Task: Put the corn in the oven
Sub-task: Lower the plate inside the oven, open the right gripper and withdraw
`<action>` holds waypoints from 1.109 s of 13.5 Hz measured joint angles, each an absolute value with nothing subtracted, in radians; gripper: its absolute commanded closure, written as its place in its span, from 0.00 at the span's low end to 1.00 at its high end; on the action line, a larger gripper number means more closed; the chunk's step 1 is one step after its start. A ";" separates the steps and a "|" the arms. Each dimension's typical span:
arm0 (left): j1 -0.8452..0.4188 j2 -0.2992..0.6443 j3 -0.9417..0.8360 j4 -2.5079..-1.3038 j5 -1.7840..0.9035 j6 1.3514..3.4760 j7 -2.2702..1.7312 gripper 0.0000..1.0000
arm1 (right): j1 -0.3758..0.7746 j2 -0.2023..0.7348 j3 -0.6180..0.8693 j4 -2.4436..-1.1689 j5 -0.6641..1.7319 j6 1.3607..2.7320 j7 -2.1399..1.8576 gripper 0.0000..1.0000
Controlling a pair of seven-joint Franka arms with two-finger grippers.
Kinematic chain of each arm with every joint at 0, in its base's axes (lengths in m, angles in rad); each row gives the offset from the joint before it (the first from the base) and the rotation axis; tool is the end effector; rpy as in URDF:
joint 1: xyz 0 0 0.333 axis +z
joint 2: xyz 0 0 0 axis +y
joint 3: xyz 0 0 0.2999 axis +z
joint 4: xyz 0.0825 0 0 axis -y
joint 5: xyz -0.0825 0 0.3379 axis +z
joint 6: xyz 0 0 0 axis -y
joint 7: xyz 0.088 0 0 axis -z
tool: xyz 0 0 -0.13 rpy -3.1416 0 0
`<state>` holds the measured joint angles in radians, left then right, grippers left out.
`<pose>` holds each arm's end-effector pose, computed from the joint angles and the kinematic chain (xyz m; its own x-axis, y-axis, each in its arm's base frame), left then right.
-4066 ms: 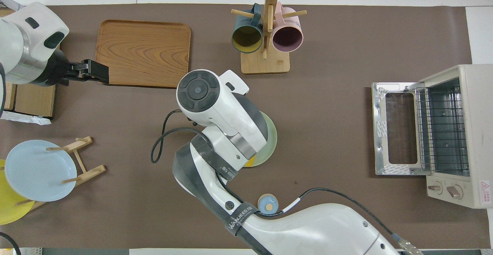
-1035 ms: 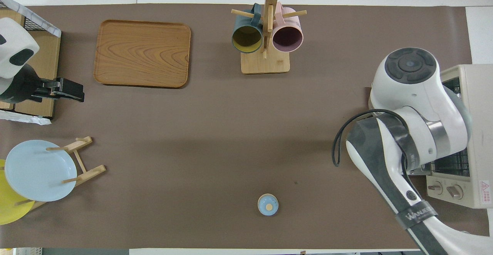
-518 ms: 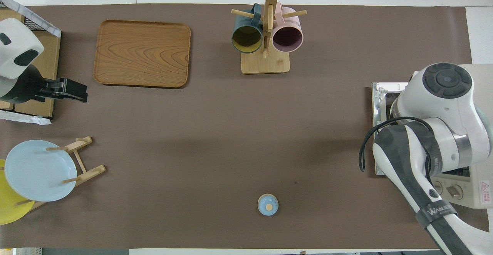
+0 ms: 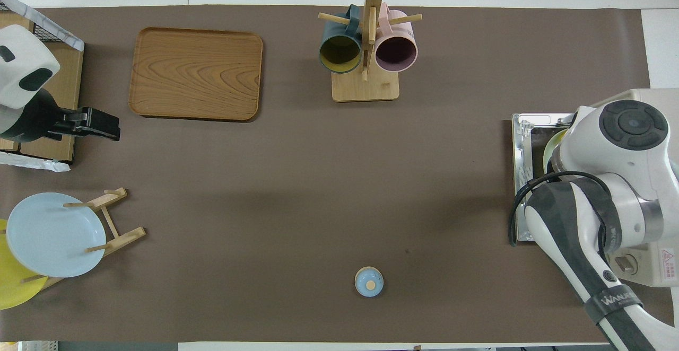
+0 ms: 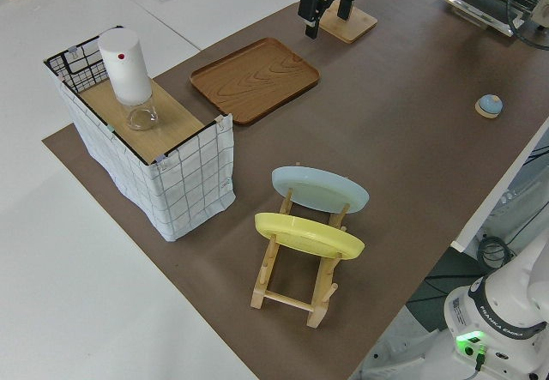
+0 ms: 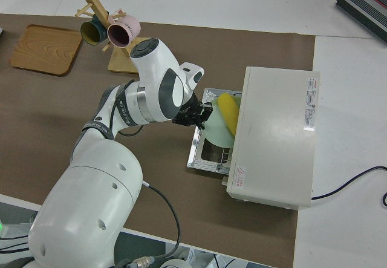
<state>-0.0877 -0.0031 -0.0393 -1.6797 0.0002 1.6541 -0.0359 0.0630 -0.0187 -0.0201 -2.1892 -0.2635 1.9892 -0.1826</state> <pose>0.5072 -0.0648 0.5476 0.9956 -0.0910 -0.0225 -0.0910 -0.9958 -0.0011 0.4676 -0.0016 0.3704 0.9199 0.3192 -0.2276 0.3613 -0.9156 0.1762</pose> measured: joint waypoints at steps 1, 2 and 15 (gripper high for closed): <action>-0.088 -0.003 -0.039 -1.680 0.000 1.654 -0.036 0.00 | 0.052 -0.019 -0.020 -2.190 -0.264 1.989 -0.202 0.98; -0.088 -0.003 -0.039 -1.680 0.000 1.654 -0.036 0.00 | 0.037 -0.019 -0.020 -2.190 -0.264 1.990 -0.222 0.95; -0.086 -0.003 -0.033 -1.680 0.000 1.654 -0.036 0.00 | 0.053 -0.019 -0.003 -2.174 -0.240 1.969 -0.208 0.86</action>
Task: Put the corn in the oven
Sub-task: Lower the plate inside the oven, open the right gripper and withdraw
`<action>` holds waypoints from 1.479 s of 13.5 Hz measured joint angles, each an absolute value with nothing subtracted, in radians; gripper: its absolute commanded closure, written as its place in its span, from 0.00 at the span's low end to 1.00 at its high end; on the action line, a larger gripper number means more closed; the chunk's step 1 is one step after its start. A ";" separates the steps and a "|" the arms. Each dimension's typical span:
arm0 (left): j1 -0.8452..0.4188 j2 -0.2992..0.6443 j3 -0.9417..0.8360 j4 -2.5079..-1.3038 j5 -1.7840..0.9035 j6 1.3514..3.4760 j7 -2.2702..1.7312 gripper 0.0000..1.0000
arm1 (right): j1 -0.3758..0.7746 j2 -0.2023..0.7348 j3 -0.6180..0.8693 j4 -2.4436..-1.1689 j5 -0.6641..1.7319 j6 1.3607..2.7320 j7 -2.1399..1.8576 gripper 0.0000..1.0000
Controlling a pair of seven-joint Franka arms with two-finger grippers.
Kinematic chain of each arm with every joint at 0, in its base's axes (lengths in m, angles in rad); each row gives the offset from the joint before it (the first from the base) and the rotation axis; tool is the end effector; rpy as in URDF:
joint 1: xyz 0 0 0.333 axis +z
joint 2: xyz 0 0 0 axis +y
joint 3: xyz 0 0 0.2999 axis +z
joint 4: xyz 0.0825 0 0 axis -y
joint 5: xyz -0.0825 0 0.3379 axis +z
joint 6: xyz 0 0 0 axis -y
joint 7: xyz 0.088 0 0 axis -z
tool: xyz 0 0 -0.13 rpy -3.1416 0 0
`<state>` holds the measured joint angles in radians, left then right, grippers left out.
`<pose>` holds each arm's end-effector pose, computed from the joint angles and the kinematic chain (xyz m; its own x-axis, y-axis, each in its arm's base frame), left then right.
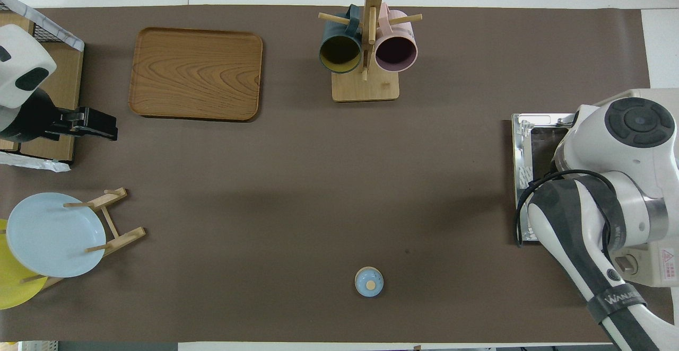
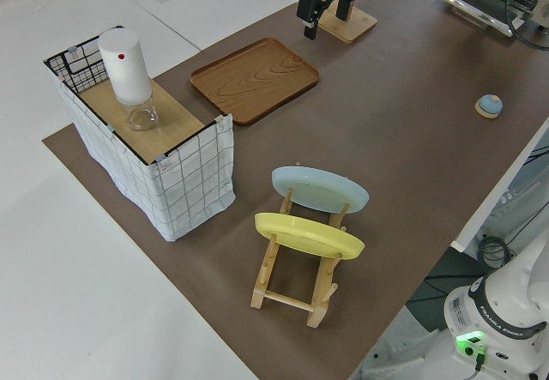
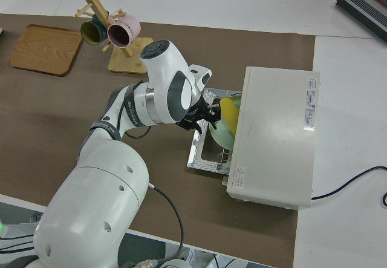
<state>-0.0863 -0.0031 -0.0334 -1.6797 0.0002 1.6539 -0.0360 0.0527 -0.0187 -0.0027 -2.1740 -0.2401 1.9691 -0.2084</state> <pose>0.5077 -0.0611 0.5475 0.9962 -0.0836 -0.0227 -0.0836 -0.9965 -0.0011 0.4684 0.0030 0.3748 0.9126 0.3372 -0.2312 0.3766 -0.9135 0.1538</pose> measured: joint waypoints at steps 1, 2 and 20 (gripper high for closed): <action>-0.086 -0.003 -0.033 -1.680 0.000 1.654 -0.036 0.00 | 0.066 -0.019 -0.002 -2.175 -0.199 1.965 -0.173 1.00; -0.086 -0.003 -0.033 -1.680 0.000 1.654 -0.036 0.00 | 0.081 -0.018 -0.002 -2.184 -0.161 1.966 -0.128 1.00; -0.086 -0.005 -0.033 -1.680 0.000 1.654 -0.036 0.00 | 0.110 -0.020 -0.005 -2.423 -0.108 2.182 0.062 1.00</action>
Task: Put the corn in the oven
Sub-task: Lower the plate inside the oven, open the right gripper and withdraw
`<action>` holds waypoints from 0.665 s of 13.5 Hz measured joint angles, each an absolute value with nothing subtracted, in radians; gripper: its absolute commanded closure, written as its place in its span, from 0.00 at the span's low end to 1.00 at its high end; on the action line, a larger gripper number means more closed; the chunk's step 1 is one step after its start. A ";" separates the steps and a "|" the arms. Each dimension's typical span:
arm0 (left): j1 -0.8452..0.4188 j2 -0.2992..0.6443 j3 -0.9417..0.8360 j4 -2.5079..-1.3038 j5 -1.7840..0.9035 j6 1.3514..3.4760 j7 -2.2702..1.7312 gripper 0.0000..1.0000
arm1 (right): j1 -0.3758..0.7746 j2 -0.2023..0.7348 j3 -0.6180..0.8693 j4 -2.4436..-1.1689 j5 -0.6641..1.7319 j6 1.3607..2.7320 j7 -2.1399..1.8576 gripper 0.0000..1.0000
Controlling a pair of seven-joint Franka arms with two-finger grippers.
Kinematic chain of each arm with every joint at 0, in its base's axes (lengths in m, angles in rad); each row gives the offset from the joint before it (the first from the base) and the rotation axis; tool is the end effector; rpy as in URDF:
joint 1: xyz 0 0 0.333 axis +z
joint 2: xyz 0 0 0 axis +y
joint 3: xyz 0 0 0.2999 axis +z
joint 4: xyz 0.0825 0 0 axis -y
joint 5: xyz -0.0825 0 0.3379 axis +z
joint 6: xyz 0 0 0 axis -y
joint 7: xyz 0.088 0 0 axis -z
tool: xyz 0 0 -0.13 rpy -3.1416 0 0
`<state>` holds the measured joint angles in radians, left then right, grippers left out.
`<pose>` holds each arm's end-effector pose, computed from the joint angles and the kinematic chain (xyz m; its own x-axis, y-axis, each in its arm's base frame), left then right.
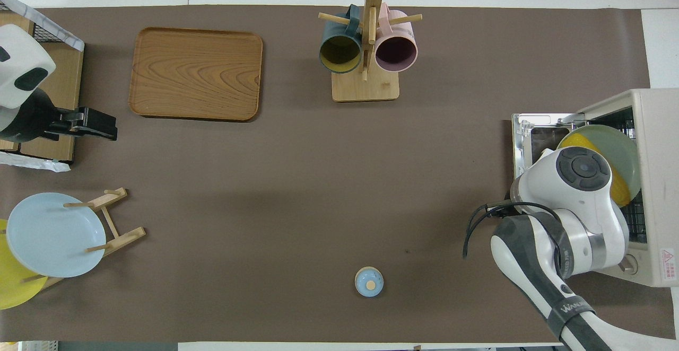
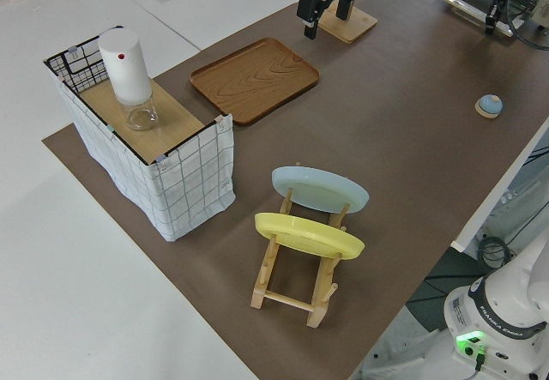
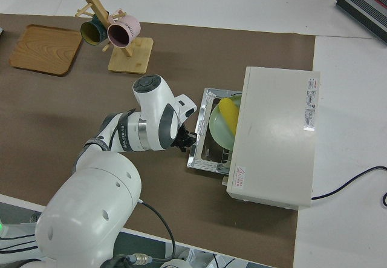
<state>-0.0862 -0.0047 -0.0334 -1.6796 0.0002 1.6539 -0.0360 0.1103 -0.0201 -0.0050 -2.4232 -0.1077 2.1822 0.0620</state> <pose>0.5073 -0.0610 0.5484 0.9963 -0.0835 -0.0210 -0.0835 -0.9965 -0.0011 0.4208 0.0384 0.2943 0.9709 0.1026 -0.2164 0.1236 -0.9886 0.0858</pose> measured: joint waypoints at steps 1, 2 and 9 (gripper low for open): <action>-0.086 -0.005 -0.033 -1.680 0.000 1.654 -0.036 0.00 | 0.110 -0.021 -0.006 -2.423 -0.117 2.176 0.062 1.00; -0.086 -0.005 -0.033 -1.680 0.000 1.654 -0.036 0.00 | 0.110 -0.021 -0.006 -2.423 -0.129 2.173 0.062 1.00; -0.086 -0.005 -0.033 -1.680 0.000 1.654 -0.036 0.00 | 0.126 -0.025 0.009 -2.392 -0.235 2.105 0.062 1.00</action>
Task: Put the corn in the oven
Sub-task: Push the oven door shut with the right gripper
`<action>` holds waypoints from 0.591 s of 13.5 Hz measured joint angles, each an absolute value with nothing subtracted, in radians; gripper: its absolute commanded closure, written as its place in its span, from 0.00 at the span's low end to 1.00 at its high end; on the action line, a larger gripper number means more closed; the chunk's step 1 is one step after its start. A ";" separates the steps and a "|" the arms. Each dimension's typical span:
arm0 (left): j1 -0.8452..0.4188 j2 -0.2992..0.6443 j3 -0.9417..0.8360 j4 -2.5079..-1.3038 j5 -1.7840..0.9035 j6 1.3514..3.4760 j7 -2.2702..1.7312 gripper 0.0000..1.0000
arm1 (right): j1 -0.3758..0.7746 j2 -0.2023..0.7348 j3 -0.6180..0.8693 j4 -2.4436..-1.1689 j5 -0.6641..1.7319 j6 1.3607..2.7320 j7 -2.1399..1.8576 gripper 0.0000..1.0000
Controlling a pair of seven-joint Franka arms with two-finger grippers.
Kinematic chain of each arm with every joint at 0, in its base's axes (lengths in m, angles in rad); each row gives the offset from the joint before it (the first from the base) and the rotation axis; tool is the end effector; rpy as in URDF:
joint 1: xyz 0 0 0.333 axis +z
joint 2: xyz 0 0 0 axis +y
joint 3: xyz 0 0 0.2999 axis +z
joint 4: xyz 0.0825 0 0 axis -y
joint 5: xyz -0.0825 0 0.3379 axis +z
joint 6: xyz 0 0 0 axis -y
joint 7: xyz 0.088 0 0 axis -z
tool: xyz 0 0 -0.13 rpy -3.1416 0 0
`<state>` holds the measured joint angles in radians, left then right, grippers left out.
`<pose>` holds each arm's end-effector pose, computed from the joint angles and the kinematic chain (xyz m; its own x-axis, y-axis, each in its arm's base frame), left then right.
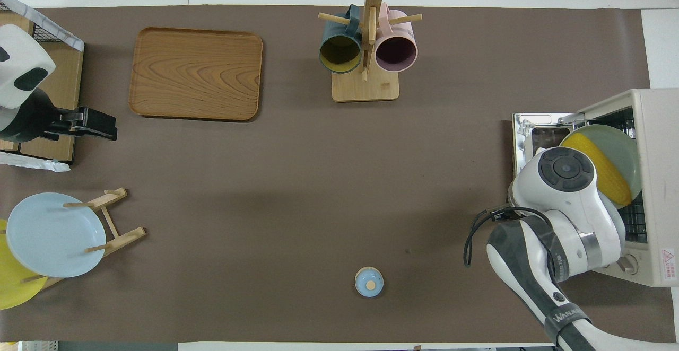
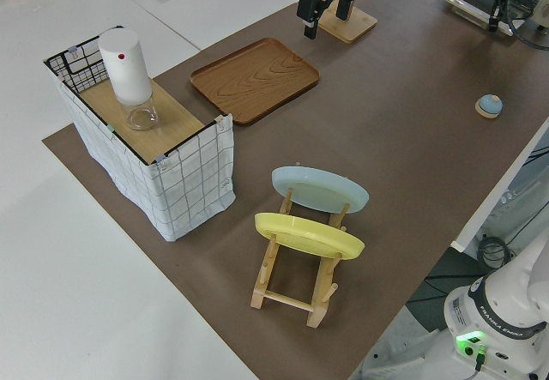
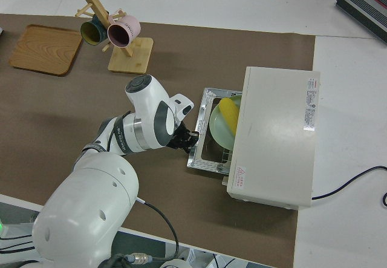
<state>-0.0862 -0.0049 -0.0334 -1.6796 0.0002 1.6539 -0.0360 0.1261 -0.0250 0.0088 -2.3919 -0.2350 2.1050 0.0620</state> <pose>0.5073 -0.0610 0.5485 0.9963 -0.0835 -0.0208 -0.0835 -0.9965 -0.0011 0.4212 0.0414 0.3040 0.9478 0.1872 -0.2581 0.2374 -0.9547 0.1794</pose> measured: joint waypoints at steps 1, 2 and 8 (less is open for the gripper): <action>-0.086 -0.005 -0.033 -1.680 0.000 1.654 -0.036 0.00 | 0.134 -0.029 0.011 -2.362 -0.247 2.051 0.062 1.00; -0.086 -0.005 -0.033 -1.680 0.000 1.654 -0.036 0.00 | 0.139 -0.035 0.012 -2.323 -0.264 1.994 0.059 1.00; -0.086 -0.005 -0.033 -1.680 0.000 1.654 -0.036 0.00 | 0.039 -0.082 -0.005 -2.108 -0.317 1.733 -0.208 1.00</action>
